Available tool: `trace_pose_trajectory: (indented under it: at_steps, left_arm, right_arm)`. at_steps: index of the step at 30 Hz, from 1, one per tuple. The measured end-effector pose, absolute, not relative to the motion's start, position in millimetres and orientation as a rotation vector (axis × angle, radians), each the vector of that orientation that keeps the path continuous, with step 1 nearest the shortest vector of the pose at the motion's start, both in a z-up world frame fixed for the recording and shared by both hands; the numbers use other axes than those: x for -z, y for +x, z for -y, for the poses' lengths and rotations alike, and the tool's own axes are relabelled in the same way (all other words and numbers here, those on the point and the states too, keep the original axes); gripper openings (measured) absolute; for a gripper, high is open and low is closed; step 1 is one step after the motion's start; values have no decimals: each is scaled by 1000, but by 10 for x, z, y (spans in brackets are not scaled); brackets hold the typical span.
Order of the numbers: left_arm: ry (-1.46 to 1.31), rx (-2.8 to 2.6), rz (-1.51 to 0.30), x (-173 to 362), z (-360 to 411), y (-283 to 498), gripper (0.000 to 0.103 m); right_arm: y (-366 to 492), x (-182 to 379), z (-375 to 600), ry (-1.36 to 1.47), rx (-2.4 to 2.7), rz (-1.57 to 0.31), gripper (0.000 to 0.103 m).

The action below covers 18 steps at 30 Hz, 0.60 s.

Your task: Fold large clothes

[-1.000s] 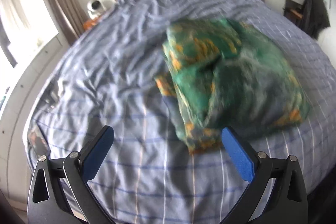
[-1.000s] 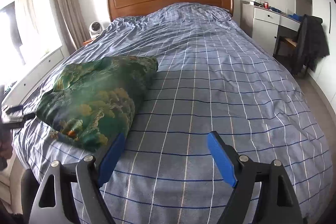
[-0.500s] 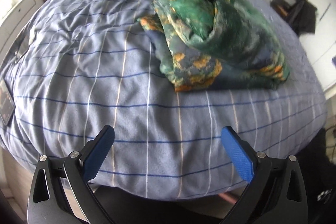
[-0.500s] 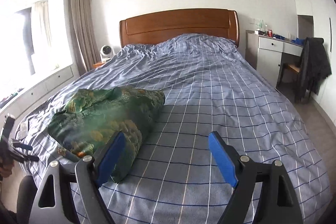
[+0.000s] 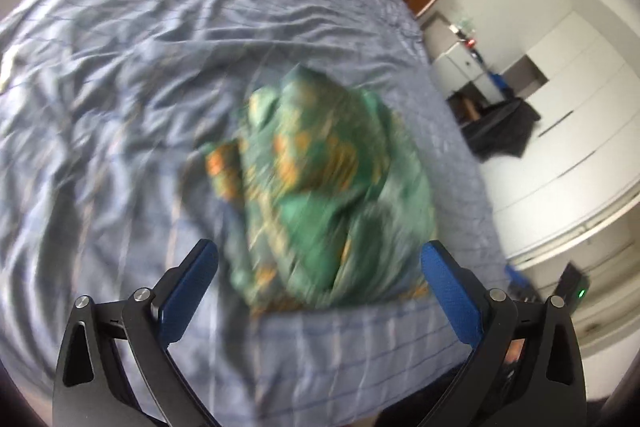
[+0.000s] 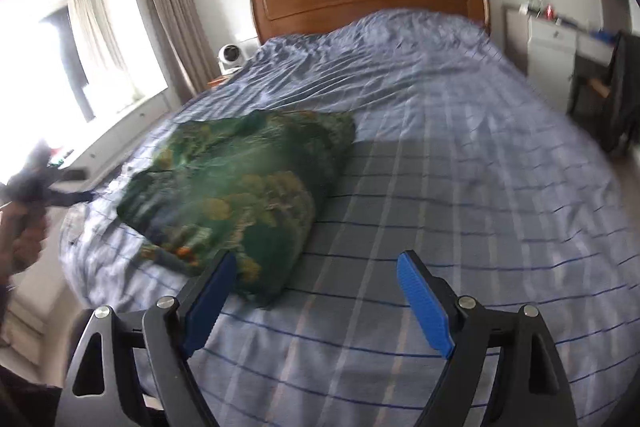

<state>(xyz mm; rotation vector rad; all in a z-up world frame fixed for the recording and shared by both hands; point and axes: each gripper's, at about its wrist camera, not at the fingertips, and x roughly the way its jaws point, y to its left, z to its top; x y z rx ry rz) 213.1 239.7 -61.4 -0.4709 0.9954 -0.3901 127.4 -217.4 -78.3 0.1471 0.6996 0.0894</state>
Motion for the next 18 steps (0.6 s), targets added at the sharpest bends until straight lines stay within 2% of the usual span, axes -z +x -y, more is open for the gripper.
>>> trace_pose_trajectory:
  at_steps: [5, 11, 18]
  left_arm:
    - [-577, 353, -1078, 1062, -2326, 2721, 101]
    - [-624, 333, -1164, 1662, -2337, 2907, 102]
    - [-703, 412, -1162, 1933, -2365, 2958, 103]
  right_arm:
    - [1529, 750, 2155, 236, -150, -738, 85]
    - [2007, 785, 2221, 323, -229, -742, 85]
    - [2727, 1488, 2386, 578, -385, -857, 85]
